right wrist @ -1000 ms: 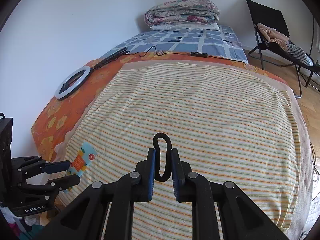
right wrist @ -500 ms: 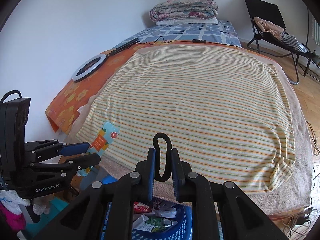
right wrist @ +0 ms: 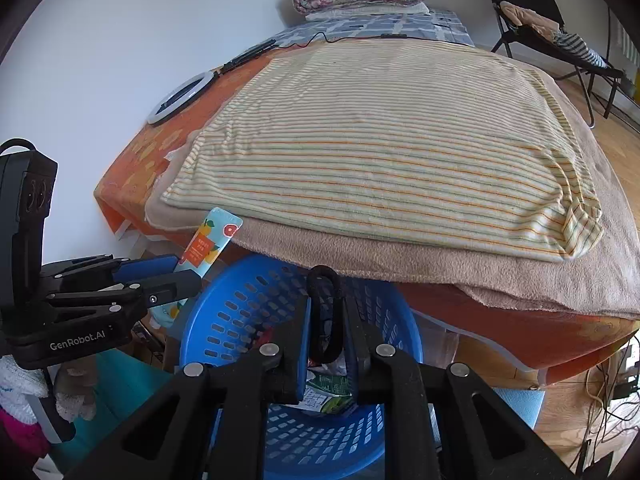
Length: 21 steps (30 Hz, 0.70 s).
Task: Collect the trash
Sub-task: 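Carry the tube and hair tie over the blue basket, then open both tools to drop the tube and hair tie into the basket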
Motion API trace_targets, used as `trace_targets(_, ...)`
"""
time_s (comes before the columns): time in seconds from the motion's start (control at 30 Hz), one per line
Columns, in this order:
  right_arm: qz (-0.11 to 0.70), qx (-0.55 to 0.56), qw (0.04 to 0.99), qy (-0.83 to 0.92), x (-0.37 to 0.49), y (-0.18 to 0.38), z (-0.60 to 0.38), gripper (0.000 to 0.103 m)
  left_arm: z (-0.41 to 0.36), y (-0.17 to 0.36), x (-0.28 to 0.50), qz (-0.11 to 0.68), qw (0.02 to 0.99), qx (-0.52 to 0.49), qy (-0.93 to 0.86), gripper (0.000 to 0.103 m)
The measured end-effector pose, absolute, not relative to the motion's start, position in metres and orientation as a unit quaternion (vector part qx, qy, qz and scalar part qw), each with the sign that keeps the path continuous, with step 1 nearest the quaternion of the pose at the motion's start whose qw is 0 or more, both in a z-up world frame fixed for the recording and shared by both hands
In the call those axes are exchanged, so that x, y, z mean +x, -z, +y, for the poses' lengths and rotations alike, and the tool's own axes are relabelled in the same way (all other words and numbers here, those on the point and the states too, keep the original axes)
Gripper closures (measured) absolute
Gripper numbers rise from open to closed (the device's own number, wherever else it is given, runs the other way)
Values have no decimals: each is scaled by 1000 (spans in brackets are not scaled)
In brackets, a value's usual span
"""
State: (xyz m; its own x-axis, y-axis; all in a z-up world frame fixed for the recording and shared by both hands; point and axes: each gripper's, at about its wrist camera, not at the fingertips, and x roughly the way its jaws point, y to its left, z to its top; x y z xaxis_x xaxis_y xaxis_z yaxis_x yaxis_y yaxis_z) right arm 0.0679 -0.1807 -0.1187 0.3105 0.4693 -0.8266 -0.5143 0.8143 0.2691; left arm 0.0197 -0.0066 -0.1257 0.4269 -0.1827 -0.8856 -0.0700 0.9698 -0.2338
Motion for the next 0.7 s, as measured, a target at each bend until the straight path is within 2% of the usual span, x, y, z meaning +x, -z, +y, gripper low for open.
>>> trace_targets(0.5,531,-25,793,-299,51,146,-180,85,-19,151,13,559,820,-122,35,66)
trace_targets(0.7,534,-27,790,-298,50,149,-176,76,-20,152,14,561,819,-120,33,66)
